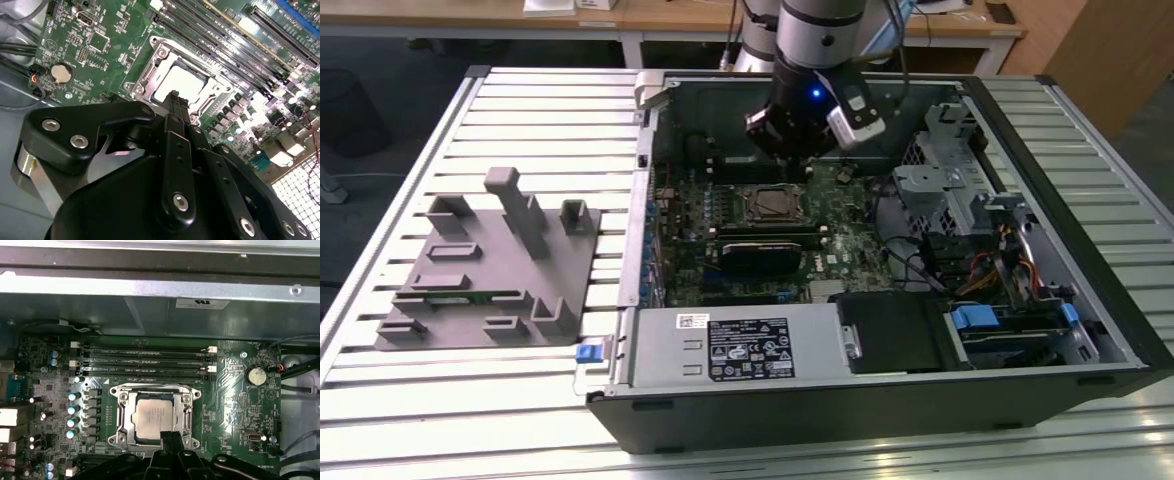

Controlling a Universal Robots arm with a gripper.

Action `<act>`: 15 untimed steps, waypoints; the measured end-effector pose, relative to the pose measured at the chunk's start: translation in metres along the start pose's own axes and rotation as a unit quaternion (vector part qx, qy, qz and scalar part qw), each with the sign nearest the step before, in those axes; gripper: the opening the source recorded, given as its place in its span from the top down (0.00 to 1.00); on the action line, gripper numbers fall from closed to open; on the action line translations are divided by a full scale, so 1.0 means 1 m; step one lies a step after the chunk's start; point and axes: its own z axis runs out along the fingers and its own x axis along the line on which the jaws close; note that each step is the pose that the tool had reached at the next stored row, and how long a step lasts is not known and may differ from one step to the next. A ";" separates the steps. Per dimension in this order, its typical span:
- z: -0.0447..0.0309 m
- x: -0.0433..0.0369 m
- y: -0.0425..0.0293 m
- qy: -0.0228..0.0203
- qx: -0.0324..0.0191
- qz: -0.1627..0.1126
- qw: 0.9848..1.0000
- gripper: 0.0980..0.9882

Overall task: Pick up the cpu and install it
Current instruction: 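Install the second cpu locking lever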

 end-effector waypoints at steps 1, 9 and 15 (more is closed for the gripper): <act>-0.0002 0.0000 -0.0012 0.000 0.000 0.000 1.000 0.99; -0.0012 0.0003 -0.0174 0.001 -0.001 0.000 1.000 0.99; 0.0000 0.0003 -0.0202 0.001 -0.001 0.000 1.000 0.99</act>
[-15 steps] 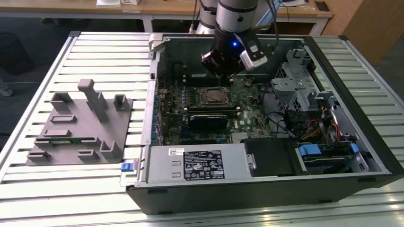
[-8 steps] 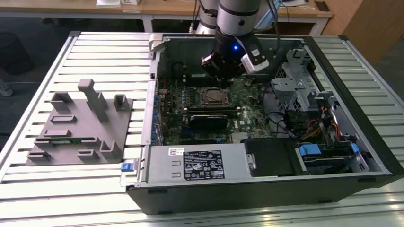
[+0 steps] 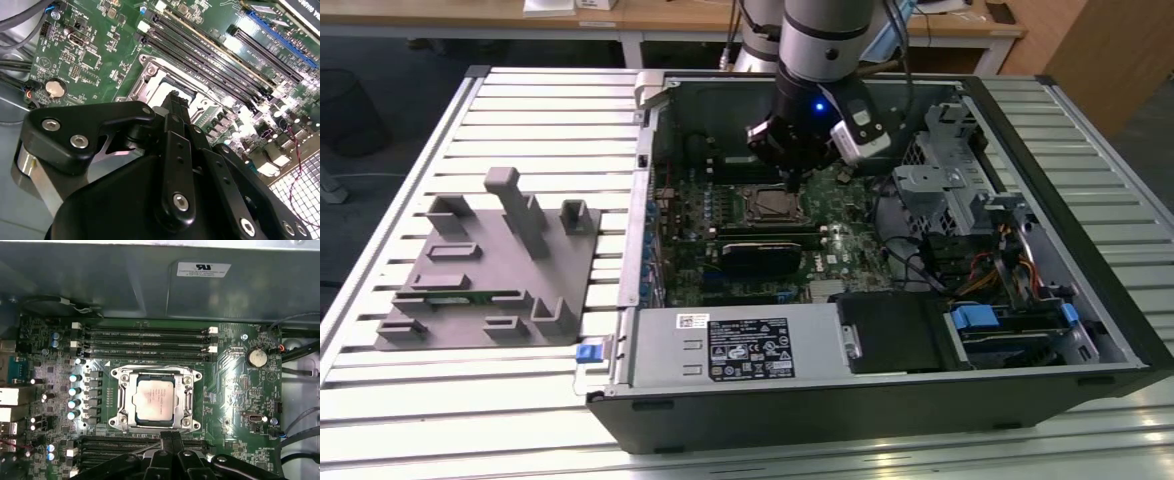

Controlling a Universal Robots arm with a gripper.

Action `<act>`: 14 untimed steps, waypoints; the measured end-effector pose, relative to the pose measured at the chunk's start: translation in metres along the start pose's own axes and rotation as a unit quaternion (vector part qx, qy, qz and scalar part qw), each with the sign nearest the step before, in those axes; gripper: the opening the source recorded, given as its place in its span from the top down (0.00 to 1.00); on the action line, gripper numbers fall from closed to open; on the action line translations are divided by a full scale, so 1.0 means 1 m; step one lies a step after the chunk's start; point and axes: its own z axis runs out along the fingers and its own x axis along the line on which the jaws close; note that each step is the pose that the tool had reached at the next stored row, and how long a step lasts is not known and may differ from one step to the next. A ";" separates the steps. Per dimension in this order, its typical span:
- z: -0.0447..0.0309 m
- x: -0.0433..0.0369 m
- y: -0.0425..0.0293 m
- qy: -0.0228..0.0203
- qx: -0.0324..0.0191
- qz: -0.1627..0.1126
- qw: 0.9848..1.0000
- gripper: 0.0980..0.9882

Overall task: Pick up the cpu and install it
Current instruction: 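Install the second cpu locking lever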

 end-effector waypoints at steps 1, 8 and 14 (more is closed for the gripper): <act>0.0004 0.0000 0.0000 0.000 0.000 0.000 1.000 0.99; 0.0020 0.0000 -0.0010 0.000 0.000 0.000 1.000 0.99; 0.0031 0.0000 -0.0018 0.000 0.000 0.000 1.000 0.99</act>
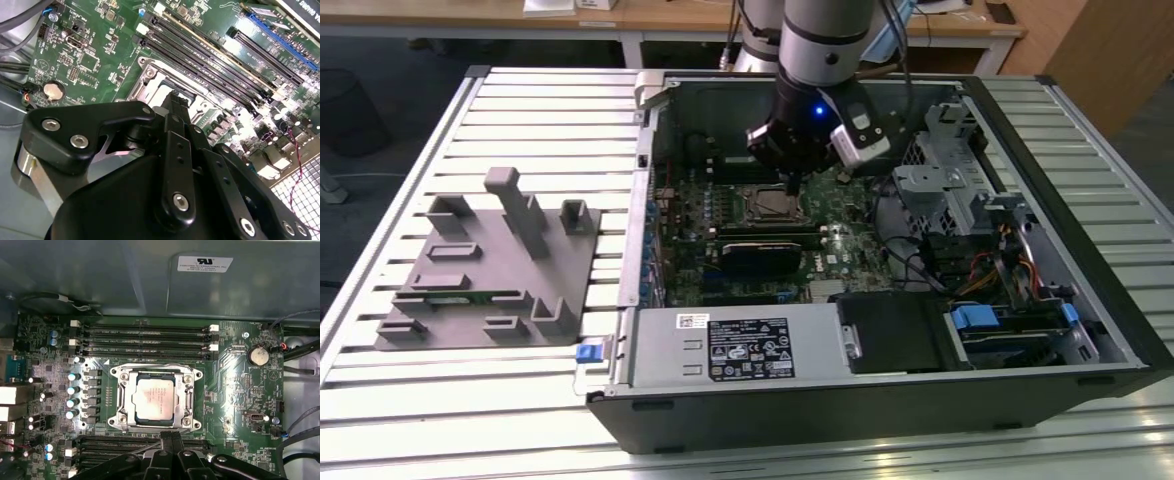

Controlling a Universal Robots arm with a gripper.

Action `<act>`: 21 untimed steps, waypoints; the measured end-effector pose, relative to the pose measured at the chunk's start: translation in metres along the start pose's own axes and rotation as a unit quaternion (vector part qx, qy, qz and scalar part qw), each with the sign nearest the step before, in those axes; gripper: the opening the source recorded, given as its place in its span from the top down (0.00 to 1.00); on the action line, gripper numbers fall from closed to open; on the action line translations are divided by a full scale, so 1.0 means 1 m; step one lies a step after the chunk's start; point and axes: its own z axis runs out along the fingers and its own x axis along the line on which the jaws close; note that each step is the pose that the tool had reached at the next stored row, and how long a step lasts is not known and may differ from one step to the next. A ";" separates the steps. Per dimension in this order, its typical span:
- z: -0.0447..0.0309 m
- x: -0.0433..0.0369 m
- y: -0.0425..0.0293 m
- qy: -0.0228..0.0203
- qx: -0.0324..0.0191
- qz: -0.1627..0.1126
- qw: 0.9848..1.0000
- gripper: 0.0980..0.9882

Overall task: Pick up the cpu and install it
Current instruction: 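Install the second cpu locking lever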

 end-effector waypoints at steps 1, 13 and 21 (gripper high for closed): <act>0.0001 0.0000 -0.0002 0.000 0.000 0.000 1.000 0.99; 0.0036 0.0001 -0.0046 0.000 0.000 0.000 1.000 0.99; 0.0060 0.0001 -0.0079 0.000 0.000 0.000 1.000 0.99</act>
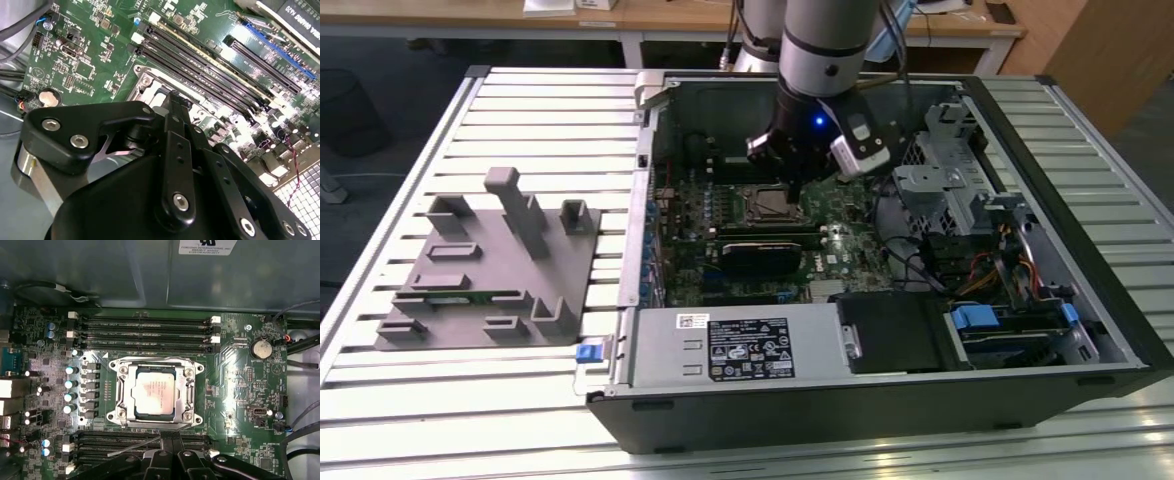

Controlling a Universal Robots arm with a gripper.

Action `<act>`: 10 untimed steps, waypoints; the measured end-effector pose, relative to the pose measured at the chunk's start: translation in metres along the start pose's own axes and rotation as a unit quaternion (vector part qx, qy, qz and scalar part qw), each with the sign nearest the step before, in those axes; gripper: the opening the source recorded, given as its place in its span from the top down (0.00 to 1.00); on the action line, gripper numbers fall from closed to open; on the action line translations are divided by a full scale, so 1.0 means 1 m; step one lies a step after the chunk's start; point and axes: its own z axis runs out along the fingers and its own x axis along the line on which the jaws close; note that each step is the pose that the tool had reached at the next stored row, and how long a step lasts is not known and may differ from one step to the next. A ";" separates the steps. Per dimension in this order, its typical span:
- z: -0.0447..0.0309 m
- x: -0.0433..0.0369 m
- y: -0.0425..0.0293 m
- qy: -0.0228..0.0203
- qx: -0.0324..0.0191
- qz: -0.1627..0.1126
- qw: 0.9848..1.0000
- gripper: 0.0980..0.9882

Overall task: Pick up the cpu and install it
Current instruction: 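Install the second cpu locking lever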

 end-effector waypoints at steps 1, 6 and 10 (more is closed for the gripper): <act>0.0003 0.0000 -0.0003 0.000 0.000 0.000 1.000 0.99; 0.0017 0.0000 -0.0025 0.000 0.000 0.000 1.000 0.99; 0.0032 0.0017 -0.0052 0.000 0.000 -0.001 1.000 0.99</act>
